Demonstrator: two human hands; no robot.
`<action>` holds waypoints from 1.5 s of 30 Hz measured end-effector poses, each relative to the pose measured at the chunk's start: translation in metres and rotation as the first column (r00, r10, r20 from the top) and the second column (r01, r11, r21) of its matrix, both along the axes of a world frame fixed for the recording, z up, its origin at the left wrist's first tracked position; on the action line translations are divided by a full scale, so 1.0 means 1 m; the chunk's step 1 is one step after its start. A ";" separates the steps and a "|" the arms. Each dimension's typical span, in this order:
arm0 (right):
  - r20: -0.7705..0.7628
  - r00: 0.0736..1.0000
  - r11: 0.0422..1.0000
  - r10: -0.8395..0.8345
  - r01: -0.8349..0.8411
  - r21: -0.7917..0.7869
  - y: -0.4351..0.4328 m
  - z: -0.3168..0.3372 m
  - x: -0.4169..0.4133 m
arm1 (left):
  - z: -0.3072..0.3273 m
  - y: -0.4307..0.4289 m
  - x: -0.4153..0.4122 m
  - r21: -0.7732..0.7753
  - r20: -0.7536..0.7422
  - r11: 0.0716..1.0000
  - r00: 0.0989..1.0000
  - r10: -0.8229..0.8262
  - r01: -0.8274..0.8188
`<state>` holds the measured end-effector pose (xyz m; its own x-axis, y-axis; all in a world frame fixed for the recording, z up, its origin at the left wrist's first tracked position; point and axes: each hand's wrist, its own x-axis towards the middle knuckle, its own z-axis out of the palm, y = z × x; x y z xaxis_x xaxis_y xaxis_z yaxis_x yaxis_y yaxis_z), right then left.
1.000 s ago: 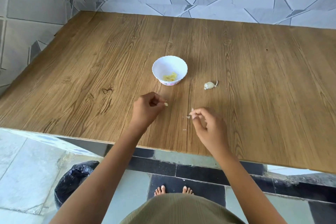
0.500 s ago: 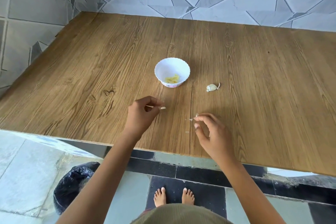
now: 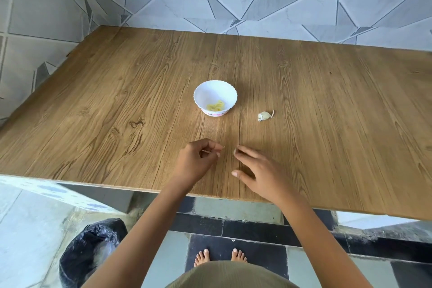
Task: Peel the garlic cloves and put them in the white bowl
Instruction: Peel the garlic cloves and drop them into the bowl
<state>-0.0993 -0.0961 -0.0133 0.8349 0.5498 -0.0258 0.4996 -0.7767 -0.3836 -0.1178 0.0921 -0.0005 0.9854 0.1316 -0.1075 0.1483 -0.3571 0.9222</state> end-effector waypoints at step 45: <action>0.384 0.923 0.983 -0.013 -0.059 0.176 0.039 0.035 0.016 | 0.018 -0.035 0.021 -0.762 -0.528 0.393 0.845 0.083 -0.515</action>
